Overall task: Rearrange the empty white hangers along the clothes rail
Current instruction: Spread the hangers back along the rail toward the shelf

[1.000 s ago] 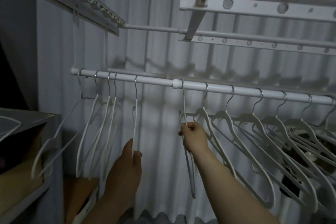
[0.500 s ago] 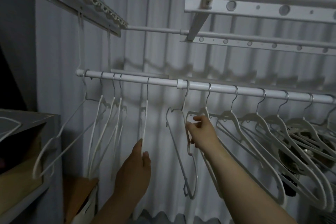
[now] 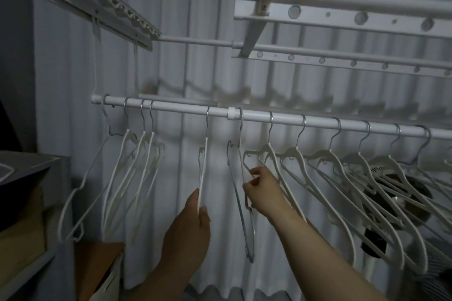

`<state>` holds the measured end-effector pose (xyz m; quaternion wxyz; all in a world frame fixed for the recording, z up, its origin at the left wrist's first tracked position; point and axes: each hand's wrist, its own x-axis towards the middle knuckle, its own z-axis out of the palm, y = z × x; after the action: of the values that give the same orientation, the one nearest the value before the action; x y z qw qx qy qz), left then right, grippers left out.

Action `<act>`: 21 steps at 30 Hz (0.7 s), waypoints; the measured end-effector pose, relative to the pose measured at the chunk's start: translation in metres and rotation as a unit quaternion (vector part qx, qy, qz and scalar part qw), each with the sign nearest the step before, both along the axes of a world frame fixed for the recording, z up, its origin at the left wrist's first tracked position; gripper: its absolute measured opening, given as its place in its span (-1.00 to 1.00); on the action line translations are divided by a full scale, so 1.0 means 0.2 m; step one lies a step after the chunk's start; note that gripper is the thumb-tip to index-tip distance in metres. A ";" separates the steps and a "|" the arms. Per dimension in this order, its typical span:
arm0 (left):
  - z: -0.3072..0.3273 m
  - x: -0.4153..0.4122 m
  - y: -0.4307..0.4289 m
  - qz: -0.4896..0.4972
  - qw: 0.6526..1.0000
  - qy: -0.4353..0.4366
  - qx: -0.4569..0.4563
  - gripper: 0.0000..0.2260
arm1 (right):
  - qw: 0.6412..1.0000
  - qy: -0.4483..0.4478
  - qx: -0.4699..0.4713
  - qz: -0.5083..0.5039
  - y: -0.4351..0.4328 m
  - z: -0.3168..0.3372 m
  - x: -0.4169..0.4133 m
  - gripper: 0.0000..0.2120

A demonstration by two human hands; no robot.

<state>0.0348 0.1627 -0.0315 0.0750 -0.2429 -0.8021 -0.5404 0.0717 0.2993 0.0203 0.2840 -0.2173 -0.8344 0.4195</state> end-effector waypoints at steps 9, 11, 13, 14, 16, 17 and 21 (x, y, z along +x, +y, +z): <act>0.00 -0.02 -0.04 0.004 1.000 0.005 0.000 -0.58 | 1.000 -0.006 0.023 0.004 -0.03 0.00 0.00 -0.62; 0.01 -0.01 -0.07 0.009 1.000 0.005 0.002 -0.53 | 0.999 0.004 0.038 0.001 -0.04 0.01 0.00 -0.61; 0.02 -0.02 -0.10 0.022 1.000 0.017 0.001 -0.50 | 0.998 0.020 0.058 -0.003 -0.07 0.04 0.01 -0.62; 0.03 -0.02 -0.13 0.032 0.999 0.028 -0.001 -0.51 | 0.997 0.033 0.067 -0.005 -0.08 0.06 0.00 -0.63; 0.04 -0.03 -0.20 0.049 0.997 0.056 0.001 -0.55 | 0.995 0.068 0.080 -0.003 -0.13 0.09 -0.03 -0.66; 0.04 -0.03 -0.24 0.058 0.995 0.081 0.008 -0.58 | 0.993 0.087 0.083 0.001 -0.16 0.11 -0.05 -0.67; 0.07 -0.10 -0.46 0.149 0.963 0.221 0.031 -0.53 | 0.983 0.168 0.067 0.040 -0.33 0.16 -0.16 -0.75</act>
<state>0.0147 0.0709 -0.0175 0.3378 -0.2316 -0.7754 -0.4807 0.0400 0.2342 0.0520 0.4167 -0.0906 -0.8093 0.4039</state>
